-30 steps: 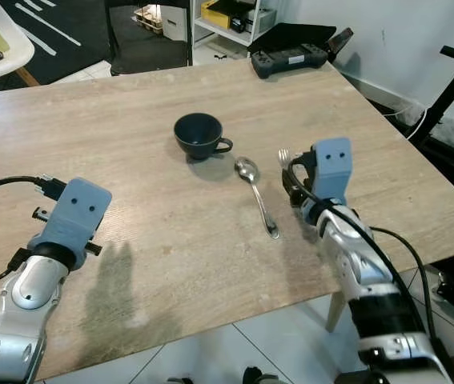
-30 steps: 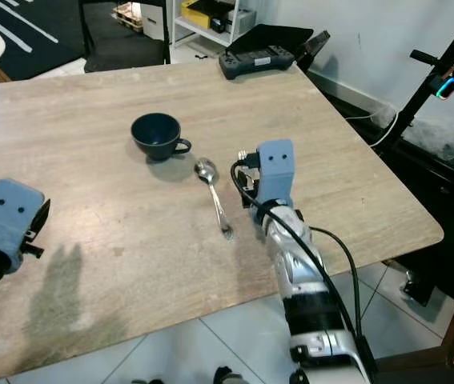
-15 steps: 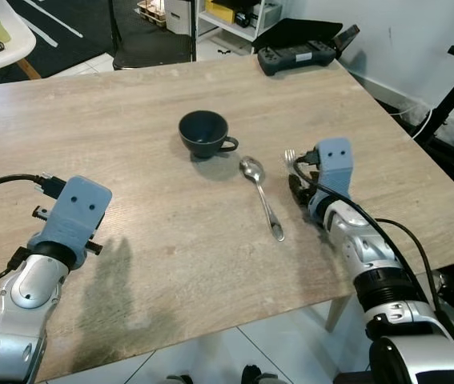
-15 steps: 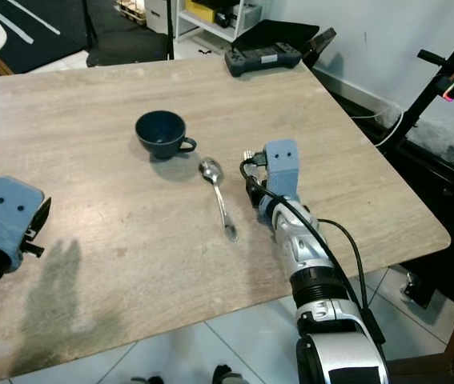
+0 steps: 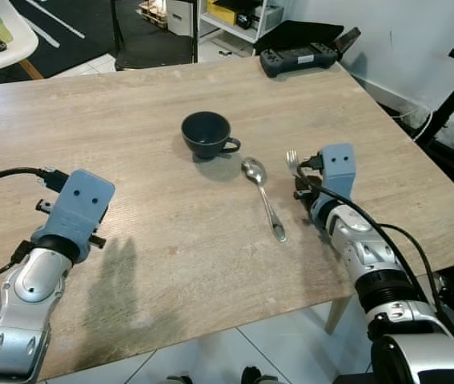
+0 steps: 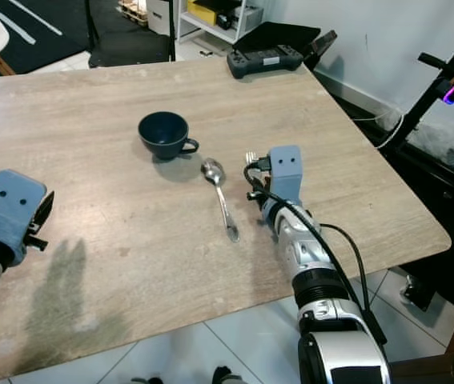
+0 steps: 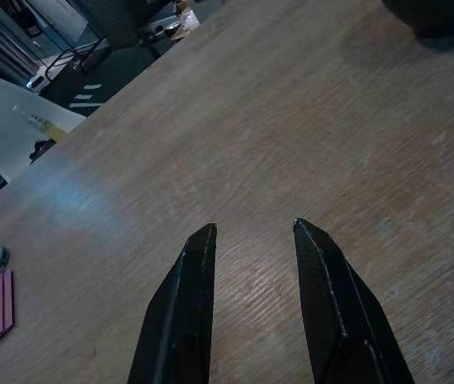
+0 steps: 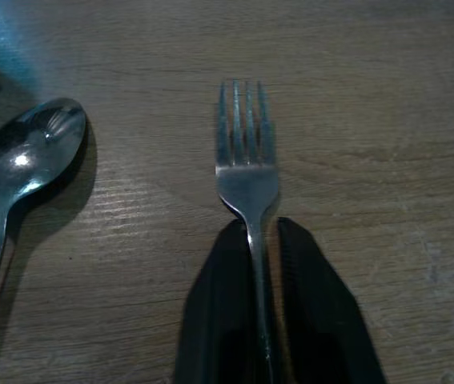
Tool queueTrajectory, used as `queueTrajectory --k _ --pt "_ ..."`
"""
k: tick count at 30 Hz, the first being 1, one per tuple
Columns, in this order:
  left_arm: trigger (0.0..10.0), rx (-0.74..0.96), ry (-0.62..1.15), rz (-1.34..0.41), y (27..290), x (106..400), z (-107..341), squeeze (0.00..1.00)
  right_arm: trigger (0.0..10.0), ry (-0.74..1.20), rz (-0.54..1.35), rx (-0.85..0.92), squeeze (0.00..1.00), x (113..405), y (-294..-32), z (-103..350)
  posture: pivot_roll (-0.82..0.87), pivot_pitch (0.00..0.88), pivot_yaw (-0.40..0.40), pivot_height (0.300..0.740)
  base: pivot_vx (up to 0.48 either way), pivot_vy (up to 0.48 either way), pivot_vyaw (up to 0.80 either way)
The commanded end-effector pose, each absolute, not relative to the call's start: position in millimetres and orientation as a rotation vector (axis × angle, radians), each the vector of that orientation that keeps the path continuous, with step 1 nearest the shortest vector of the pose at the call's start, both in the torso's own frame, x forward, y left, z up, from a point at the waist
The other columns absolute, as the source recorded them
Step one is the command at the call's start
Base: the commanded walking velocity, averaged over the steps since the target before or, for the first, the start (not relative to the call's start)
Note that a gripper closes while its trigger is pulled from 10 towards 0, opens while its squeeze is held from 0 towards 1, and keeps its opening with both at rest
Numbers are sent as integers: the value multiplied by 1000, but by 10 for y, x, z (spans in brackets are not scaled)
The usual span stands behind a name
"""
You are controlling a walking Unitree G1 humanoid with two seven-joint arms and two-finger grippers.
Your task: Setting the table
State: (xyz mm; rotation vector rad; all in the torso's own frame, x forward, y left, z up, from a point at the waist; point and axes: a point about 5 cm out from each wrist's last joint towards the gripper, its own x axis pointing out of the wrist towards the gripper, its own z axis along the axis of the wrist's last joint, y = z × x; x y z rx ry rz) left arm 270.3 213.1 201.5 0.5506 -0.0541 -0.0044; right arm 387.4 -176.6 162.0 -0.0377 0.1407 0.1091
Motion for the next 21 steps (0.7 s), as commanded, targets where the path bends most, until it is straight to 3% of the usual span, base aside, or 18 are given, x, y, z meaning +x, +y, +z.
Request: queueTrajectory --k 1,11,18,19,20,21 --pt "10000 556 -35 -10 2124 2703 1962 0 0 269 72 0 0 3779 -1837 1306 176 153 69 740 0 0 0" --pt "10000 545 -41 -17 2073 2728 1939 0 0 189 77 69 0 3779 -1790 1413 163 144 59 740 0 0 0" --pt "10000 529 -46 -25 2003 2763 1915 0 0 14 20 164 0 3753 -1782 1711 149 141 53 740 0 0 0" --pt "10000 526 -48 -26 1991 2770 1917 0 7137 -32 21 170 0 3736 -1775 1790 146 141 52 740 0 0 0" --pt "10000 525 -49 -27 1983 2775 1917 0 10000 -77 16 174 0 3718 -1773 1866 142 141 52 740 0 0 0" --pt "10000 523 -50 -28 1976 2781 1916 0 10000 -121 7 175 0 3695 -1773 1944 142 141 52 740 0 0 0"
